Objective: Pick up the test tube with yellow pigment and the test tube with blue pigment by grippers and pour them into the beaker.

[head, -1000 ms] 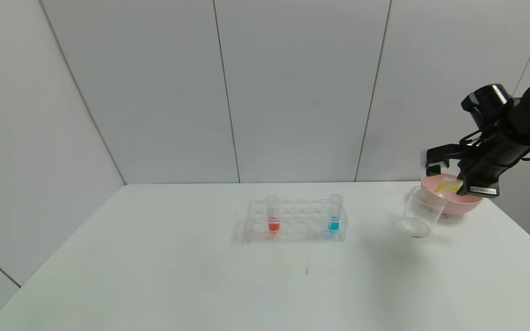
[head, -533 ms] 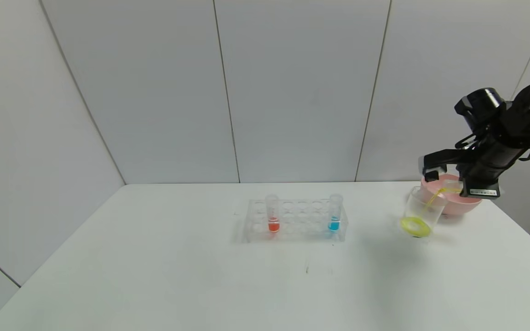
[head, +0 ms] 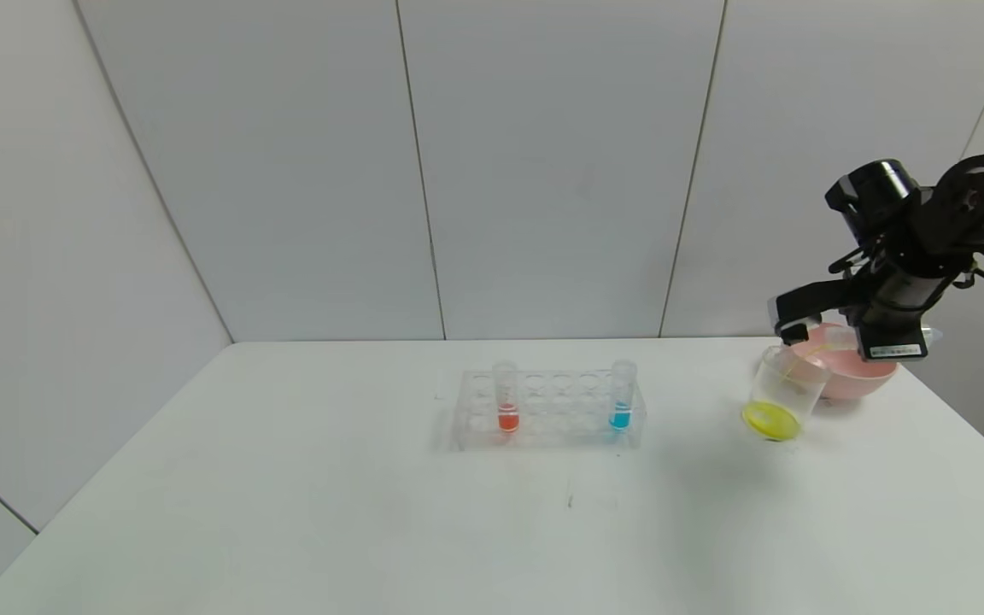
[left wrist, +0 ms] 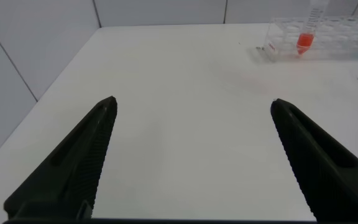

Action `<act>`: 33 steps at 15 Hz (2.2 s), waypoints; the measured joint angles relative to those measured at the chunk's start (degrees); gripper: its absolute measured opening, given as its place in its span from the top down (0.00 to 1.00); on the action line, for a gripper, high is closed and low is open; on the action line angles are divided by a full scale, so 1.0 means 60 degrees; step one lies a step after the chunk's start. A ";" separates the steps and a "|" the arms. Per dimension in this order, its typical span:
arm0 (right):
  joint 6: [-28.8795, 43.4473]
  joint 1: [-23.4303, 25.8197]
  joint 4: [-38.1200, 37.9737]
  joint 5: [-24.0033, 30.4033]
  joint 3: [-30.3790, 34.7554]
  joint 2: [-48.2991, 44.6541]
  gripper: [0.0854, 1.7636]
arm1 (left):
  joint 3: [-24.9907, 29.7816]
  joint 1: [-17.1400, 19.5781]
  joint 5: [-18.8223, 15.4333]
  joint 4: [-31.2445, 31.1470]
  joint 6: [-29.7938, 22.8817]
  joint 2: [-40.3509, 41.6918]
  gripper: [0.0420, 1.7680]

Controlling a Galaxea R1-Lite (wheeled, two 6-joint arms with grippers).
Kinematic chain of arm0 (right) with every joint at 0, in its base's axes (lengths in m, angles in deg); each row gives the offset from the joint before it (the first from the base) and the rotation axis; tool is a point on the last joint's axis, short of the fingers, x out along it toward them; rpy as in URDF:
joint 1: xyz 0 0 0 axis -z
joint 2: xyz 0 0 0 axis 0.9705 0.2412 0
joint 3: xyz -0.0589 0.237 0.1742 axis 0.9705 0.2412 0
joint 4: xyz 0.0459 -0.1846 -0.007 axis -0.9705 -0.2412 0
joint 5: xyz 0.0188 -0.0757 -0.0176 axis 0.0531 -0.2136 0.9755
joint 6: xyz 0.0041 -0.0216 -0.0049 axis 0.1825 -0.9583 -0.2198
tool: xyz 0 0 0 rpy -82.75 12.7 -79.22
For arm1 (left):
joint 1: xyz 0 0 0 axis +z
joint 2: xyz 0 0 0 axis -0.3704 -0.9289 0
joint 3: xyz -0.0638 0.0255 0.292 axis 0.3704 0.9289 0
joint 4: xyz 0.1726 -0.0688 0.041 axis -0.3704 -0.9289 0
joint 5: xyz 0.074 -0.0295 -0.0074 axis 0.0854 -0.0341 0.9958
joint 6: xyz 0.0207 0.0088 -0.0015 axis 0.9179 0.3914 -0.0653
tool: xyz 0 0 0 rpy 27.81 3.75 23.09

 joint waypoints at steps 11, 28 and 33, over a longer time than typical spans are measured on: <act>-0.0179 -0.0303 0.0008 -0.0289 -0.0004 -0.0063 0.76 | 0.0000 0.0000 -0.0004 0.0000 0.0000 0.0000 0.00; 0.9188 0.2330 0.3064 1.0029 0.0557 -0.1392 0.76 | 0.0000 0.0000 0.0000 0.0000 0.0004 0.0000 0.00; 1.1360 0.2989 0.7327 1.0076 0.3584 -0.2387 0.76 | 0.0000 0.0000 0.0000 0.0000 0.0000 0.0000 0.00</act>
